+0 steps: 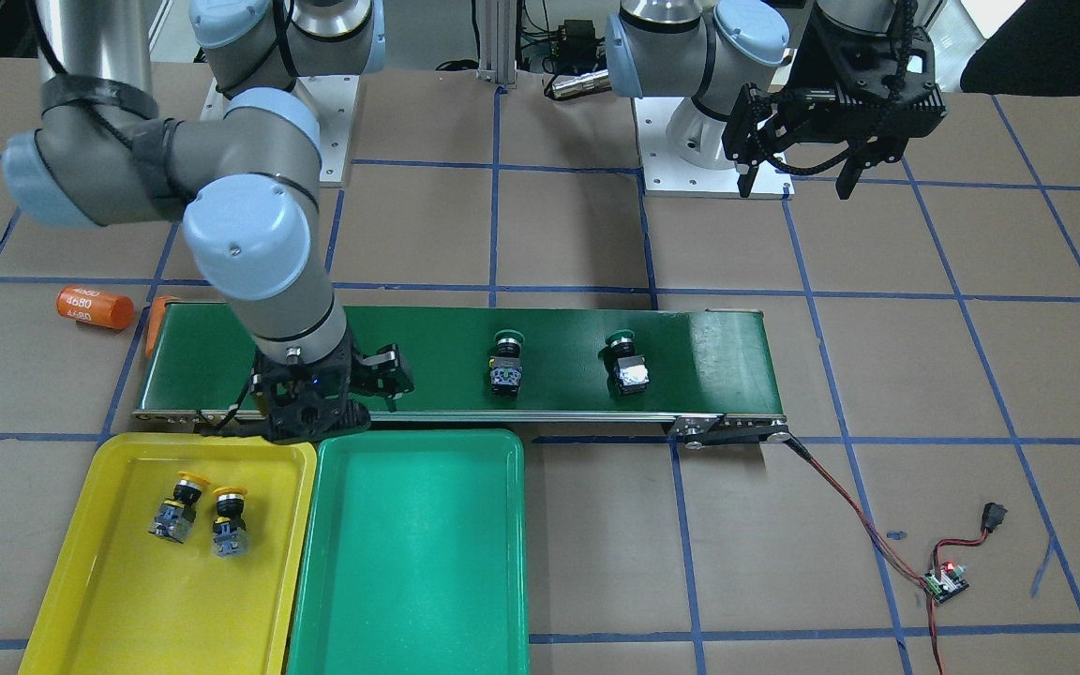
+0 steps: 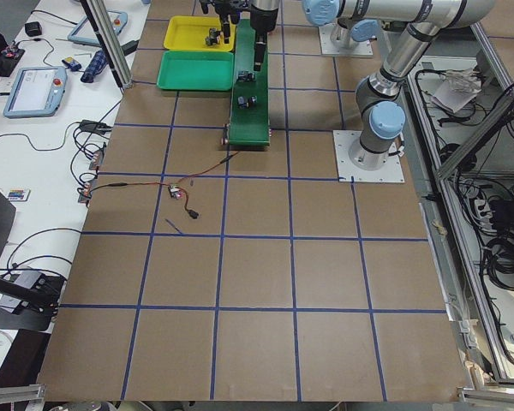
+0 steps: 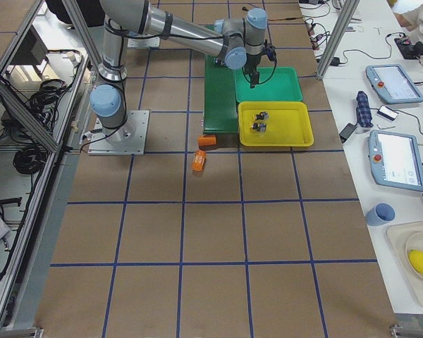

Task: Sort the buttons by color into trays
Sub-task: 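Lower the right gripper onto a green-capped button on the belt and grasp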

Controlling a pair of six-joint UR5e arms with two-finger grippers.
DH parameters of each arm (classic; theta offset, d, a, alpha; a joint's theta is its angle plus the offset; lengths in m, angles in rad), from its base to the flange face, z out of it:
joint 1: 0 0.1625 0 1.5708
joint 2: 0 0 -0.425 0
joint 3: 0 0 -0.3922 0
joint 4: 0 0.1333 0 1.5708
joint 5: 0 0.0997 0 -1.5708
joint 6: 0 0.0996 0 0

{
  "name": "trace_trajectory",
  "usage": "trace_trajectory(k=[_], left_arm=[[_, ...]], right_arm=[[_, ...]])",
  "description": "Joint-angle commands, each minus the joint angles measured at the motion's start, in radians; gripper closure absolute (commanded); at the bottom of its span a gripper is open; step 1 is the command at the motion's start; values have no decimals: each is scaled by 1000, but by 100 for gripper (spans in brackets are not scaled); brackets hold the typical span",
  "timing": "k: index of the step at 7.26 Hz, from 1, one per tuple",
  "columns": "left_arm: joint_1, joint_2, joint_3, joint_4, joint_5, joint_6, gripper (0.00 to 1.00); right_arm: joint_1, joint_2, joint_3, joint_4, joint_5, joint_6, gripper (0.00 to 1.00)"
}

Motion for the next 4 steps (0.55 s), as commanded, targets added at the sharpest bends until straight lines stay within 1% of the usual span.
trace_trajectory(k=[1, 2, 3, 4], left_arm=[[0, 1, 0, 0, -1, -2, 0], [0, 13, 1, -1, -4, -2, 0], [0, 17, 1, -3, -4, 0, 0], [0, 18, 1, -3, -7, 0, 0]], right_arm=[[91, -51, 92, -5, 6, 172, 0], [131, -51, 99, -6, 6, 240, 1], [168, -45, 99, -6, 6, 283, 3], [179, -40, 99, -6, 4, 302, 5]])
